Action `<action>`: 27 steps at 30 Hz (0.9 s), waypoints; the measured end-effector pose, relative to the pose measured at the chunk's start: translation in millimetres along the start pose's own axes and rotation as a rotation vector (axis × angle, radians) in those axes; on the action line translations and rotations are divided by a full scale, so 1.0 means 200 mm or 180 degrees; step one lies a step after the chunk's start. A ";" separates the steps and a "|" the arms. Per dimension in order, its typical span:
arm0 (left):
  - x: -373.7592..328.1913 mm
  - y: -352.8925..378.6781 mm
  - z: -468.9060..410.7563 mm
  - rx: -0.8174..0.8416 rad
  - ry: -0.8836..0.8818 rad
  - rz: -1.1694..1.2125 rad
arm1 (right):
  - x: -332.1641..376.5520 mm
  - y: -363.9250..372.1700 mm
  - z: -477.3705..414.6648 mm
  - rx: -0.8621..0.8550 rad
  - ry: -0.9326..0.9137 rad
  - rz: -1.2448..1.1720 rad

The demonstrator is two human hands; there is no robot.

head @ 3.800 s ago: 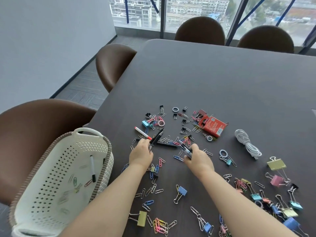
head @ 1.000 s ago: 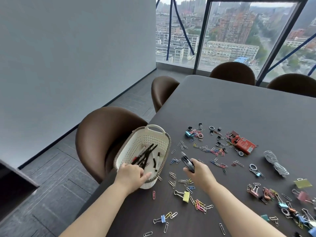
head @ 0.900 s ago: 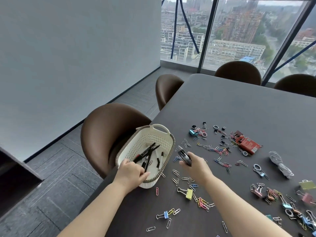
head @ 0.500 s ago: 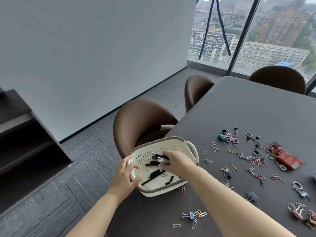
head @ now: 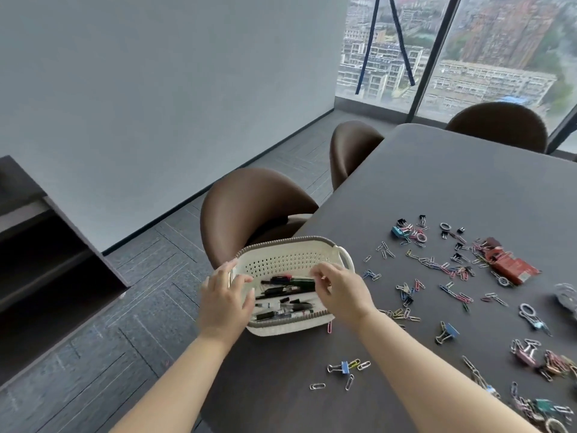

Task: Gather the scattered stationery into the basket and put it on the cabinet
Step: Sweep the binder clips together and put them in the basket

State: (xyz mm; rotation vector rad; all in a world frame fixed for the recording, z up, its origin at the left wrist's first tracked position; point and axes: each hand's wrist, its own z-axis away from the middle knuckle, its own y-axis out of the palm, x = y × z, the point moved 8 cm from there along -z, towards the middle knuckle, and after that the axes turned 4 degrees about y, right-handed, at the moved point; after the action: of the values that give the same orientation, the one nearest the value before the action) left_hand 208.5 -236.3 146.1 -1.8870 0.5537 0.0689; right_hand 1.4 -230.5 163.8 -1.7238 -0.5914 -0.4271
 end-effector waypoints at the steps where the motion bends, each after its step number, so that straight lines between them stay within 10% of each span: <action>1: -0.10 -0.03 0.01 -0.0198 0.0262 0.0003 | -0.03 -0.08 0.04 -0.0330 0.0017 -0.0003; 5: -0.56 -0.01 0.15 -0.0523 0.1388 0.0344 | -0.33 -0.26 0.25 -0.0816 0.0705 -0.0075; 8: -0.78 0.25 0.33 0.0184 0.1880 0.0749 | -0.60 -0.25 0.45 -0.0444 0.1288 0.0022; 13: -0.63 0.82 0.56 0.2042 0.0889 -0.0084 | -0.86 -0.18 0.82 0.0074 0.1652 0.0423; 21: -0.73 0.96 0.42 0.2222 0.0639 -0.0425 | -0.98 -0.15 1.08 0.0095 0.1759 0.0627; 27: -0.95 1.01 0.57 0.2489 0.1676 -0.0345 | -1.02 -0.18 1.16 -0.0133 0.1956 0.0680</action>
State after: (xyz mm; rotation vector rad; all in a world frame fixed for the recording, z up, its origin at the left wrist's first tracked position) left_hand -17.7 -125.2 -15.2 -1.1458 0.6991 -0.6453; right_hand -190.5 -32.1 22.2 -1.5627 0.0446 -0.7765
